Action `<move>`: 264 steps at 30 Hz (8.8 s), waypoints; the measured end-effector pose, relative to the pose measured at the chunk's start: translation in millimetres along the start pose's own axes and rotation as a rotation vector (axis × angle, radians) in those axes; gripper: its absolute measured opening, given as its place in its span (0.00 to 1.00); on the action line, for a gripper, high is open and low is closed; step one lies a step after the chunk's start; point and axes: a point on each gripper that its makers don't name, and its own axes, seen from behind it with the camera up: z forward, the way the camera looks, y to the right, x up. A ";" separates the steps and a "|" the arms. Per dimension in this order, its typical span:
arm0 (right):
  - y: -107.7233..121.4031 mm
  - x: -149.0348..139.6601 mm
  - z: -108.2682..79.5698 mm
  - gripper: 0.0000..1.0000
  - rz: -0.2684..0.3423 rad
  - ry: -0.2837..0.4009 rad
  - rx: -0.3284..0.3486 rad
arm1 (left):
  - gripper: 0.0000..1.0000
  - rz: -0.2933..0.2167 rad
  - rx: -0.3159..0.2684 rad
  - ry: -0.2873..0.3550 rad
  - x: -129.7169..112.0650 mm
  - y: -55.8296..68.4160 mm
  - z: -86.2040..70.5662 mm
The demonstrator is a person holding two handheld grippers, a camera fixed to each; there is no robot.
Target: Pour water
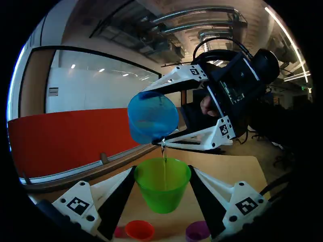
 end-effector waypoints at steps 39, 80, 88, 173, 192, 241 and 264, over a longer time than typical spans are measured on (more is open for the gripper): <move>7.5 -0.9 -3.9 0.93 -0.065 -0.012 -0.021 | 0.91 0.007 -0.004 0.002 3.2 3.2 1.0; 6.3 4.2 -0.6 0.93 -0.112 -0.008 -0.018 | 0.91 0.006 -0.006 0.001 2.5 3.4 -0.3; 7.5 4.6 -2.6 0.93 -0.120 -0.006 -0.020 | 0.91 0.006 -0.007 0.001 2.5 3.8 0.4; 16.8 1.6 -2.5 0.93 -0.247 -0.023 -0.035 | 0.91 0.009 -0.005 -0.002 0.8 5.3 1.4; 19.6 1.3 -1.2 0.93 -0.269 -0.029 -0.036 | 0.90 0.010 -0.009 0.001 2.2 6.2 1.9; 17.9 1.2 2.4 0.93 -0.347 -0.035 -0.049 | 0.90 0.008 -0.006 0.000 1.9 5.1 3.0; 17.3 5.2 2.5 0.93 -0.382 -0.037 -0.054 | 0.90 0.007 -0.003 0.001 1.8 2.8 2.9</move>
